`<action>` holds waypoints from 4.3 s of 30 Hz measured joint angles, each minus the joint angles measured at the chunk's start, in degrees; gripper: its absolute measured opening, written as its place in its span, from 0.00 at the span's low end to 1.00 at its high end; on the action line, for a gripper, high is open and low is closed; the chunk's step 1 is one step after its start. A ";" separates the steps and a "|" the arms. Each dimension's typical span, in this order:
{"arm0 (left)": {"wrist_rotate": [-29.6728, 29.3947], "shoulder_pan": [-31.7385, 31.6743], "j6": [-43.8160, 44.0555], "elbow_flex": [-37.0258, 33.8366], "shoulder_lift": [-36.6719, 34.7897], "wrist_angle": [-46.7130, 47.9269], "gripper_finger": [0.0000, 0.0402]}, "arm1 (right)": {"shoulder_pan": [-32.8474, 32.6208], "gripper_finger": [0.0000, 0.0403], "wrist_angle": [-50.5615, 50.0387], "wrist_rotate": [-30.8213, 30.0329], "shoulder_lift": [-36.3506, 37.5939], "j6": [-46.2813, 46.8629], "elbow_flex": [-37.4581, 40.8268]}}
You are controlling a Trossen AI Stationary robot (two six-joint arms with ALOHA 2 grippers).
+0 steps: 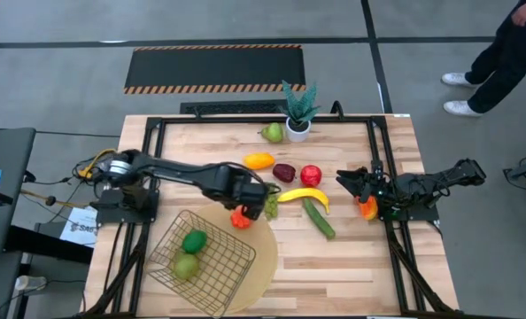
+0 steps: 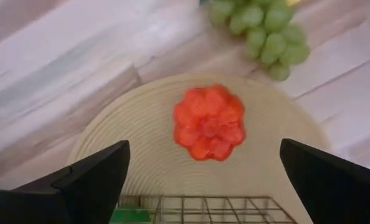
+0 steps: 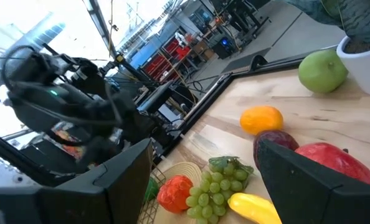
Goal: Build produce basket
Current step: Put the pumpkin into the mesh basket
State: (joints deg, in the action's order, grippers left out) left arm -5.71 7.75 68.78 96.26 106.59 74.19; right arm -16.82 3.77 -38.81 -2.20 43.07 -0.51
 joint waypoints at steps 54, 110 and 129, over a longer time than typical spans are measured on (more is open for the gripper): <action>9.90 0.15 -6.93 -8.17 7.89 -16.87 0.80 | -0.02 0.77 -0.04 -0.02 -0.10 -0.04 0.00; 7.16 24.67 19.98 -21.45 -3.13 -13.57 0.86 | 0.00 0.77 -0.04 -0.15 -0.11 -0.02 0.00; 7.21 21.27 18.32 -23.92 -2.43 -16.97 0.96 | 0.00 0.77 0.02 -0.18 -0.08 0.00 0.00</action>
State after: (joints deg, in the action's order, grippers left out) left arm 1.49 29.02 87.10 72.35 104.16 57.23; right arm -16.82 3.79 -38.98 -2.28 43.07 -0.51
